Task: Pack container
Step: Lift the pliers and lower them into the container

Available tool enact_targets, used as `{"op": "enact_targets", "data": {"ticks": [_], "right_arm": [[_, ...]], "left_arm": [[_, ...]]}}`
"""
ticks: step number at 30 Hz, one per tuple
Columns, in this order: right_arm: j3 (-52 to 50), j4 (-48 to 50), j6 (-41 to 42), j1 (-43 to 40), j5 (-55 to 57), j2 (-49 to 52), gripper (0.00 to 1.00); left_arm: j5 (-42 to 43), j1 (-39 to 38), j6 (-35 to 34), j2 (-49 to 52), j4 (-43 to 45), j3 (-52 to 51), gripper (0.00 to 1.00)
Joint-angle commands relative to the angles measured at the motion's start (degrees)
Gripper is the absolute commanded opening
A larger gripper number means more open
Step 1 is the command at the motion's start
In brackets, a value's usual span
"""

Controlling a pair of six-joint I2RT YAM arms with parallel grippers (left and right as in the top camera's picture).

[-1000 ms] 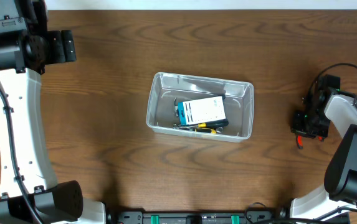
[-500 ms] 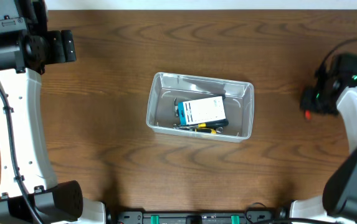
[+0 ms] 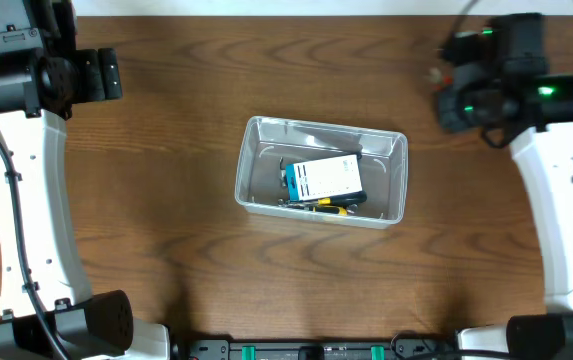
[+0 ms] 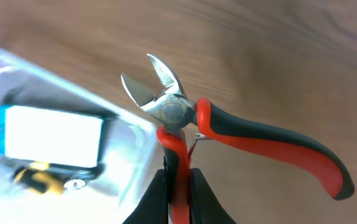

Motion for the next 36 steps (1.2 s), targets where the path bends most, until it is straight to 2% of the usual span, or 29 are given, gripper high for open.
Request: {"op": "enact_targets", "data": {"ticks": [1,7,15,27,34,35,36], "right_arm": [[1.38,-0.57,-2.84,6.75,-0.74,-0.46,0.01],[1.31,-0.55,-3.37,14.73,-0.72,1.16,0.01],[-0.96,-0.52,-3.34,20.26,-0.74,7.91,0.01],[-1.31,-0.83,-2.45,22.73,-5.11,24.46,0.01],[-1.31,-1.18,-2.45,22.75,-5.53,29.16,0.02],[-1.31,-1.22,-2.40,22.75,-5.55,29.29,0.05],[-1.31,-1.22,-2.43,22.73,-5.51,29.29,0.13]], "left_arm": [[-0.26,0.26,-0.31,-0.46,-0.09,0.61,0.98],[-0.26,0.26,-0.31,-0.46,-0.11,0.61,0.98],[-0.26,0.26,-0.31,-0.46,-0.11,0.61,0.98],[-0.26,0.26,-0.31,-0.46,-0.09,0.61,0.98],[-0.26,0.26,-0.31,-0.46,-0.11,0.61,0.98],[-0.26,0.26,-0.31,-0.46,-0.09,0.61,0.98],[-0.26,0.26,-0.31,-0.46,-0.11,0.61,0.98]]}}
